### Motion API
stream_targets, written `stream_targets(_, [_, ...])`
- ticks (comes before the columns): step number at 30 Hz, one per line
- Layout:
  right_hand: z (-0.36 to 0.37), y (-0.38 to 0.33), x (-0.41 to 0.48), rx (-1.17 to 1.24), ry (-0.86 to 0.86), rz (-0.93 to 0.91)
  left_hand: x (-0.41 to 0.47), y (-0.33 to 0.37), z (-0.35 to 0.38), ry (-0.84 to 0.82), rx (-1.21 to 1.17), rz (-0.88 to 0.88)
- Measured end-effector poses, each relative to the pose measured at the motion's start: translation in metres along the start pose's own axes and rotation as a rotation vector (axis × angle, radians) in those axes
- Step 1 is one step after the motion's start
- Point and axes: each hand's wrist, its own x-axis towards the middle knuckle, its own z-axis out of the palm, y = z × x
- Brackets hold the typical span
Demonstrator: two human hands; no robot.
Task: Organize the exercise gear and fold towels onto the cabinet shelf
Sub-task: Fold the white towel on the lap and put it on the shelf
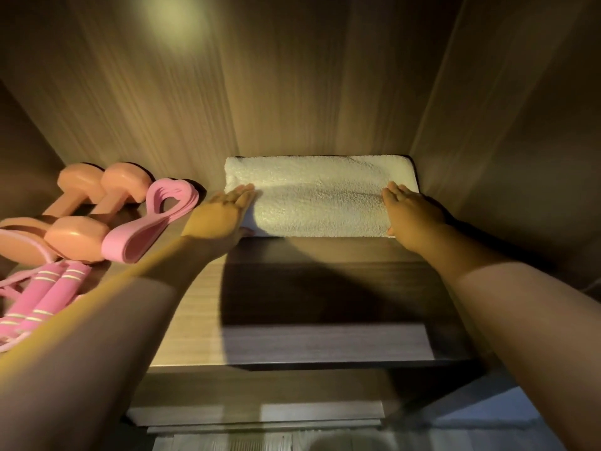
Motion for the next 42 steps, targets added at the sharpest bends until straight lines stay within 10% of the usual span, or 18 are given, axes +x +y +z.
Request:
stream_targets(15, [-0.062,-0.028,-0.146,0.076,-0.081,-0.039,-0.111,0.100,-0.080,-0.206,0.159,-0.117])
stream_targets(27, [-0.043,-0.070,-0.319,0.160,0.085,-0.111,-0.289,0.182,-0.069,0.004,-0.028,-0.193])
stream_targets(42, [-0.166,-0.075,-0.317,0.241,-0.274,-0.096,-0.265,0.189,-0.210,-0.365,-0.196,-0.128])
